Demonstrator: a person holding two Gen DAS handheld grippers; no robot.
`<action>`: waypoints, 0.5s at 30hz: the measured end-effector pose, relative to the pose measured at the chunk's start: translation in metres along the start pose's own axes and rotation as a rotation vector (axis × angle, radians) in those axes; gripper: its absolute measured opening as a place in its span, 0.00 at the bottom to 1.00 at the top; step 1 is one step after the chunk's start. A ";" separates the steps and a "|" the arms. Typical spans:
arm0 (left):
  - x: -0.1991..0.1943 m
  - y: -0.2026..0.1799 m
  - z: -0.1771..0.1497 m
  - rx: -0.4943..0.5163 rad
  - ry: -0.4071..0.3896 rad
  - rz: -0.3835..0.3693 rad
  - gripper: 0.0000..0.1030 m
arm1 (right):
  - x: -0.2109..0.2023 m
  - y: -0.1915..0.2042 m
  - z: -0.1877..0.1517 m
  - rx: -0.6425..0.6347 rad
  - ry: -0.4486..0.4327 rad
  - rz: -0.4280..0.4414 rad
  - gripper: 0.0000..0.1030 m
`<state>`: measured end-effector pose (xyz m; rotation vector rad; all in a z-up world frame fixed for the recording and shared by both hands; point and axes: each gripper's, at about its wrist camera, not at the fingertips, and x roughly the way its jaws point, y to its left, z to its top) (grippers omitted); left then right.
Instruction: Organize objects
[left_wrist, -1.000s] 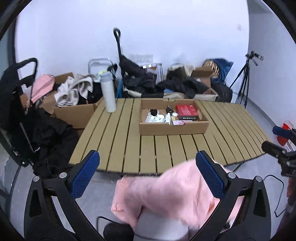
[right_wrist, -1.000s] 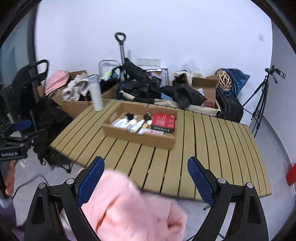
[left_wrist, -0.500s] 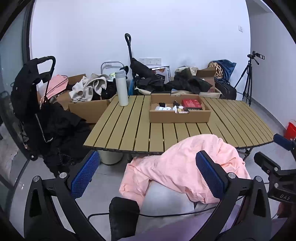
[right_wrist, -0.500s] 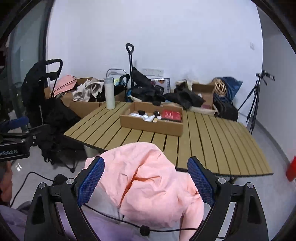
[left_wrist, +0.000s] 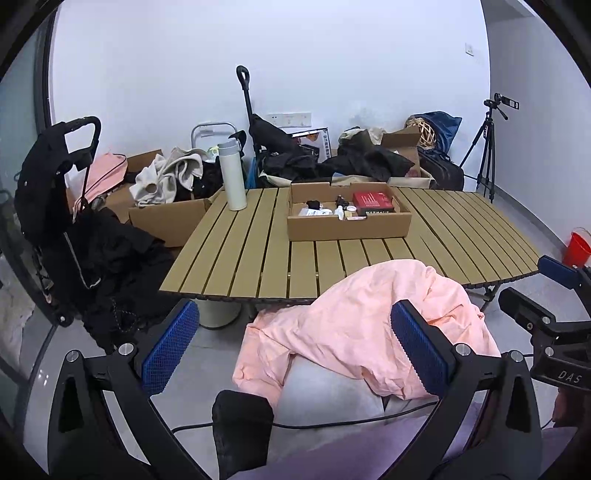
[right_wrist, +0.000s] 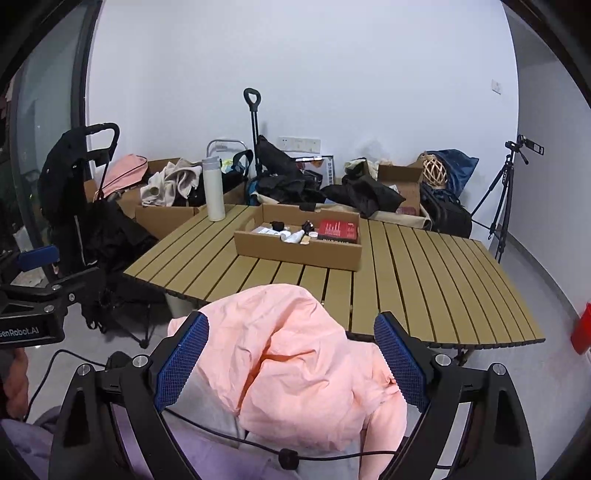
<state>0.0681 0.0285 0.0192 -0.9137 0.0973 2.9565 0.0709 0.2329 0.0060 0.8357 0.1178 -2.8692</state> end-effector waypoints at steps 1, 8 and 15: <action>0.000 0.000 0.000 -0.001 0.001 0.001 1.00 | 0.001 -0.001 0.000 0.003 0.004 0.001 0.91; 0.001 0.001 0.001 -0.001 0.012 0.000 1.00 | 0.002 -0.004 -0.001 0.015 0.008 -0.009 0.91; 0.003 0.003 0.000 -0.002 0.016 -0.003 1.00 | 0.004 -0.002 -0.001 0.012 0.018 -0.011 0.91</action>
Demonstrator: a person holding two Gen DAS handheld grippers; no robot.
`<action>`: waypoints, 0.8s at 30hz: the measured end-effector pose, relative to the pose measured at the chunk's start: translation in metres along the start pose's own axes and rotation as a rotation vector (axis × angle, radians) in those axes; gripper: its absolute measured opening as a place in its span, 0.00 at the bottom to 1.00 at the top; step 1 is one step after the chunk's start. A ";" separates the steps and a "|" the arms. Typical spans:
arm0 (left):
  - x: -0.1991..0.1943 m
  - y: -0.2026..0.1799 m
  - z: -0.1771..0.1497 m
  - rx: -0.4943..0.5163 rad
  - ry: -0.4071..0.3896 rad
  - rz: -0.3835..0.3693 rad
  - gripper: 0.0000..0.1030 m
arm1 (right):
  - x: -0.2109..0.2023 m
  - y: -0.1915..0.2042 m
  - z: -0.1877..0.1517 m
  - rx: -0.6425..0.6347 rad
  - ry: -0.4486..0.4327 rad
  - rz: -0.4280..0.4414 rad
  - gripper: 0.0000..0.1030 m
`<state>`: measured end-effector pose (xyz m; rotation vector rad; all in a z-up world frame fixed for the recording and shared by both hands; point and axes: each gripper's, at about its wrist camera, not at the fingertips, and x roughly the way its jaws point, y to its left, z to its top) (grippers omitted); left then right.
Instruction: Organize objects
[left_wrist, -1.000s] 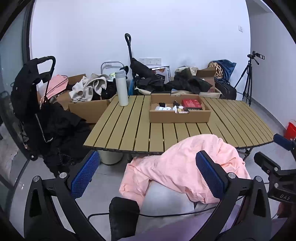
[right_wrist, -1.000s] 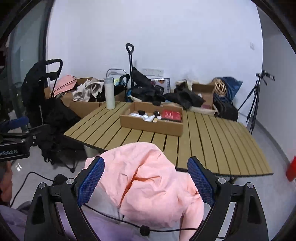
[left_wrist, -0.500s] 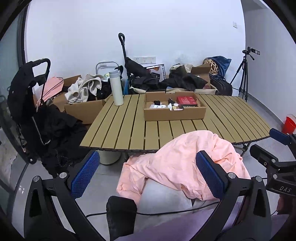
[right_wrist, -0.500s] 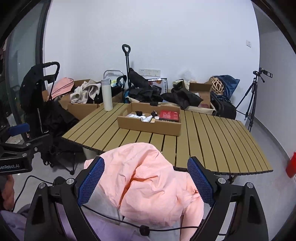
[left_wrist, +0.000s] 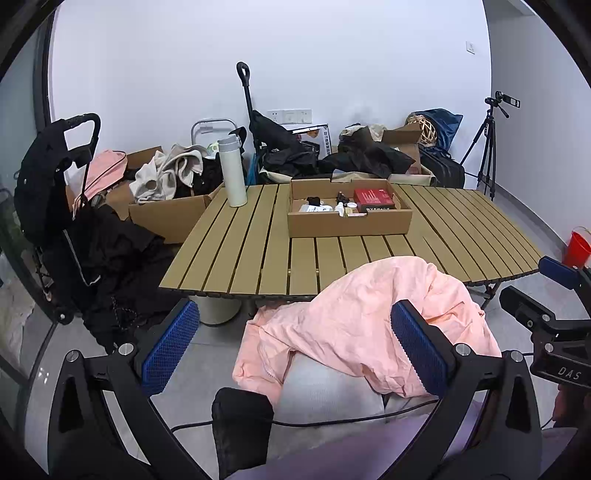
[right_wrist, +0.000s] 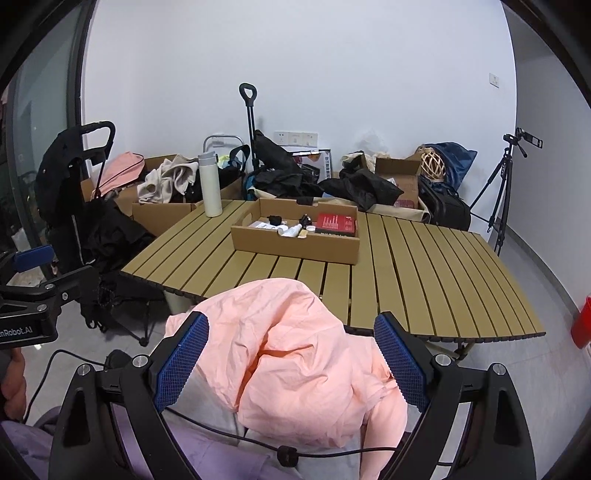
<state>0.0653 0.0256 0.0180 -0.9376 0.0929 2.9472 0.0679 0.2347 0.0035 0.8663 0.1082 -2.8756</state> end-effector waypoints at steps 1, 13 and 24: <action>0.000 0.000 0.000 -0.001 0.002 0.000 1.00 | 0.000 0.001 0.000 -0.001 0.000 0.000 0.91; 0.001 0.002 -0.001 0.000 0.003 -0.002 1.00 | -0.001 0.001 0.000 0.003 -0.004 -0.001 0.91; 0.001 0.001 -0.001 0.001 0.003 -0.004 1.00 | 0.000 -0.001 -0.001 0.014 -0.004 -0.005 0.91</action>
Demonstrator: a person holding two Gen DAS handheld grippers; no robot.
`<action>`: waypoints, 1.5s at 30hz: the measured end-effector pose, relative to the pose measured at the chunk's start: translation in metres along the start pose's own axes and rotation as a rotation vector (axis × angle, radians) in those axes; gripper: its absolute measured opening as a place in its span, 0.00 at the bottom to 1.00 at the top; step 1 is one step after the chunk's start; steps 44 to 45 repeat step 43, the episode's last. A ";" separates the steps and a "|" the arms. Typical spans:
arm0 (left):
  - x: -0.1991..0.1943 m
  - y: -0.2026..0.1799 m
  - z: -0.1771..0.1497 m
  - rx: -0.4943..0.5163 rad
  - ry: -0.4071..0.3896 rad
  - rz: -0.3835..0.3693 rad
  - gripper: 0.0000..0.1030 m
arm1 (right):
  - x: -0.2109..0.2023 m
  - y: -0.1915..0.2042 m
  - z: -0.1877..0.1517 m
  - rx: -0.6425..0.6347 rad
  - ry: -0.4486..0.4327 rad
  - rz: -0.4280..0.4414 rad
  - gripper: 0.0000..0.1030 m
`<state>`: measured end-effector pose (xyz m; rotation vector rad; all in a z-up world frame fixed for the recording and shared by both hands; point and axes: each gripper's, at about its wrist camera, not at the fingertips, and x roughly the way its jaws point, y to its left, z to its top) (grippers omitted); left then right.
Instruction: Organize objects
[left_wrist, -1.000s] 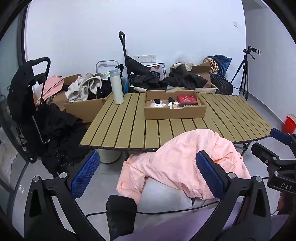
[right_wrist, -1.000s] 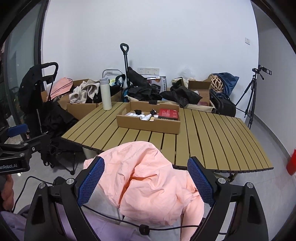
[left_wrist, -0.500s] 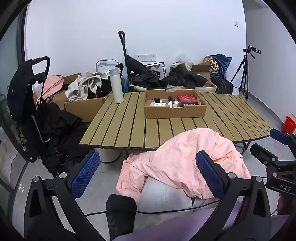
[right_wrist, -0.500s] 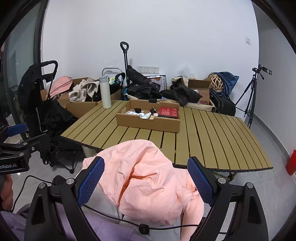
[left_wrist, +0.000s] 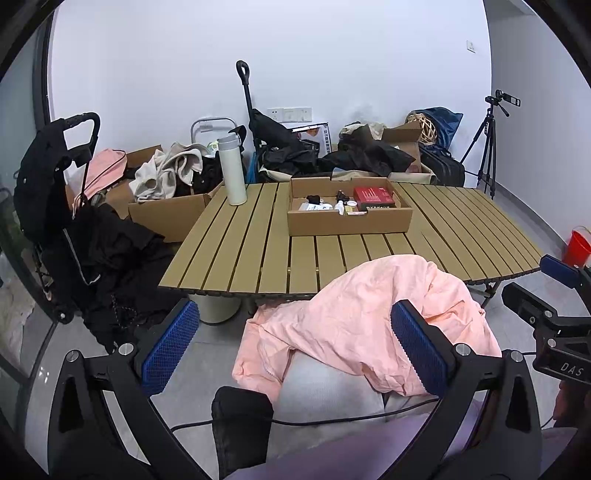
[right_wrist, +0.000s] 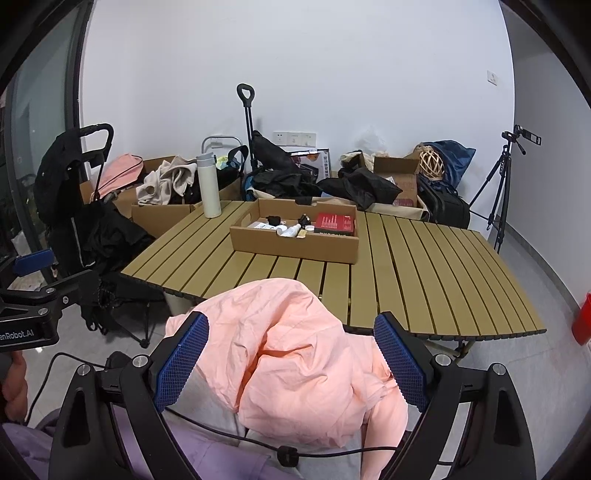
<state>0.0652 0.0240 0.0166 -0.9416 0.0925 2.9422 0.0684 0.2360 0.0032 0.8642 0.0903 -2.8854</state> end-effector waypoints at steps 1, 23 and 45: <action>0.000 0.000 0.000 0.000 0.000 0.000 1.00 | 0.000 0.000 0.000 0.001 0.000 -0.001 0.91; 0.000 0.000 0.003 0.016 0.016 0.007 1.00 | 0.000 -0.004 0.002 0.005 0.006 0.000 0.91; -0.003 0.001 0.003 0.034 0.011 0.024 1.00 | 0.001 -0.017 0.002 0.017 0.013 -0.013 0.91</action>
